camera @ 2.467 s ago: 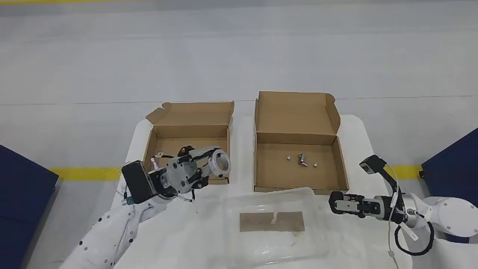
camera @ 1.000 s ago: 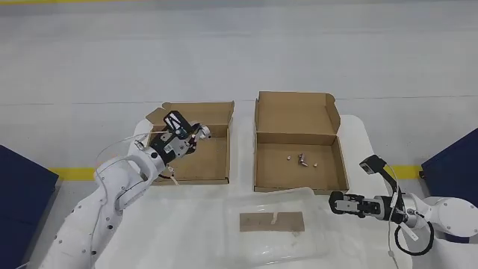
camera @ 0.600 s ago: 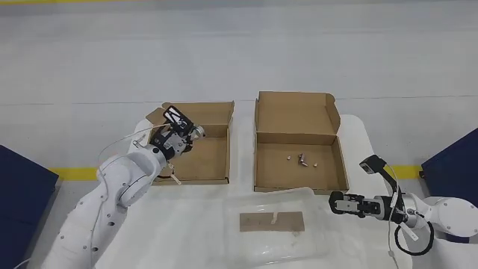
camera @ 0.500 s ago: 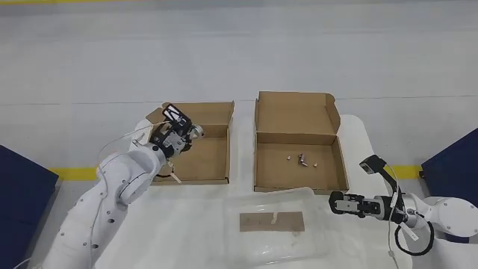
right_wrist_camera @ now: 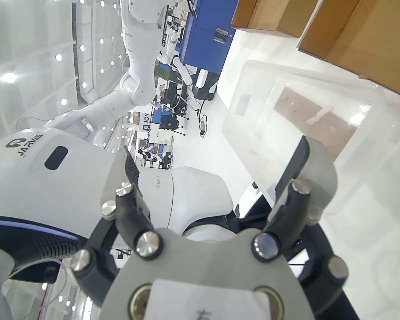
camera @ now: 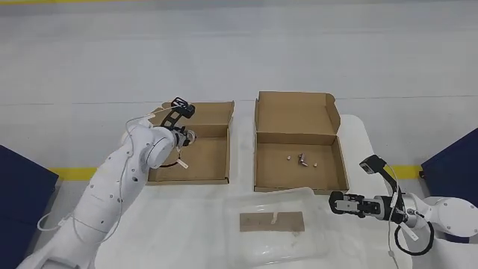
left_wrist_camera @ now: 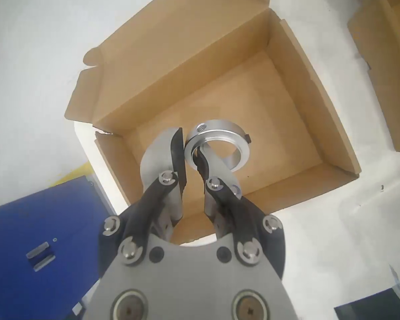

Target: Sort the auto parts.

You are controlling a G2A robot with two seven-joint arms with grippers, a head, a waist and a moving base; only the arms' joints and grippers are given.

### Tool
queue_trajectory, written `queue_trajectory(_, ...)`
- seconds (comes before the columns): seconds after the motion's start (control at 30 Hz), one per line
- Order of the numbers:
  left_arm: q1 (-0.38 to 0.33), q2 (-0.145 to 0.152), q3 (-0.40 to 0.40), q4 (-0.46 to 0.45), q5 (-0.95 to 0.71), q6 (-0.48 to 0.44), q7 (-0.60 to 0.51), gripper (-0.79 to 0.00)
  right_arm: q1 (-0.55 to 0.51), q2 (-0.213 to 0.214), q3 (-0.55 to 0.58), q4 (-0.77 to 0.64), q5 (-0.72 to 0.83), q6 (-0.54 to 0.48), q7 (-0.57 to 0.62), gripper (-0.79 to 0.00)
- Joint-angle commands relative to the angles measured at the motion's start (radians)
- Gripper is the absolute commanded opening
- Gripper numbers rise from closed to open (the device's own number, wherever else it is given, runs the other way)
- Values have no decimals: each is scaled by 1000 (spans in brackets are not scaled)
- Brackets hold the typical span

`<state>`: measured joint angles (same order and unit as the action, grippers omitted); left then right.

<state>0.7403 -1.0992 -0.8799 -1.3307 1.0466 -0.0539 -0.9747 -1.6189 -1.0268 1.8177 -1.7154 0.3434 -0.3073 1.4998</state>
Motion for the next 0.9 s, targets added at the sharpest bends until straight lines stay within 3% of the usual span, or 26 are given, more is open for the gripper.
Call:
queue_trajectory(0.0, 2, 1, -2, -3, 3, -3, 2, -785, 0, 0, 0, 0, 0, 0, 0, 0)
queue_trajectory(0.17, 12, 1, 0, 1, 11, 1, 6, -785, 0, 0, 0, 0, 0, 0, 0, 0)
queue_trajectory(0.3, -22, -13, -3, 61, -44, 50, -110, -785, 0, 0, 0, 0, 0, 0, 0, 0)
queue_trajectory(0.43, -107, -52, 53, 195, -100, 117, -249, -785, 0, 0, 0, 0, 0, 0, 0, 0)
queue_trajectory(0.67, -227, -142, 161, 439, -245, 134, -331, -785, 0, 0, 0, 0, 0, 0, 0, 0)
queue_trajectory(0.87, -236, -150, 170, 454, -248, 140, -326, -785, 0, 0, 0, 0, 0, 0, 0, 0)
